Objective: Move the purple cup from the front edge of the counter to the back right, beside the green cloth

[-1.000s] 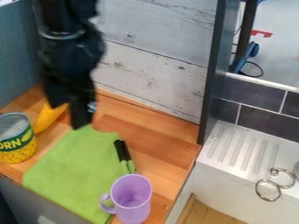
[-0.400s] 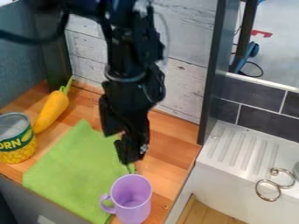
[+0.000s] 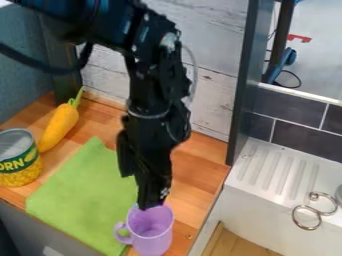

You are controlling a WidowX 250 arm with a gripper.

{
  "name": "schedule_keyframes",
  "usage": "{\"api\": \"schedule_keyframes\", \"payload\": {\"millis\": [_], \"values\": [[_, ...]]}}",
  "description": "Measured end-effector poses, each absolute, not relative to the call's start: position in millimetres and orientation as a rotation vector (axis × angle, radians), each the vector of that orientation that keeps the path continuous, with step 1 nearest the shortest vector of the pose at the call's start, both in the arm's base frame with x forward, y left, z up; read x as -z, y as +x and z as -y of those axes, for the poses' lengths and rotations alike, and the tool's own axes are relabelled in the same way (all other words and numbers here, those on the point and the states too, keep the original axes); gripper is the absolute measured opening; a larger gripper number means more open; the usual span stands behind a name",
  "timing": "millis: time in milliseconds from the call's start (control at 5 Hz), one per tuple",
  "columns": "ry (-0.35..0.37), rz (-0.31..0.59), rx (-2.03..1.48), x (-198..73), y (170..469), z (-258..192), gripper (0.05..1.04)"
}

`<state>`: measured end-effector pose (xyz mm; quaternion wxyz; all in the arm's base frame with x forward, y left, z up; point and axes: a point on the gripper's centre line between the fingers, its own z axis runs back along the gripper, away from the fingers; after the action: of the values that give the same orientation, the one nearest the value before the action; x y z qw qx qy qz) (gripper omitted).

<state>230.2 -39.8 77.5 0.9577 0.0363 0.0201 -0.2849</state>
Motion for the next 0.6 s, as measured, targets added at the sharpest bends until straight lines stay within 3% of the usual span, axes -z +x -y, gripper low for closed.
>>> {"api": "schedule_keyframes", "payload": {"millis": [600], "values": [[0.079, -0.077, 0.564, -47.3, 226.4, 37.9, 1.001]]}}
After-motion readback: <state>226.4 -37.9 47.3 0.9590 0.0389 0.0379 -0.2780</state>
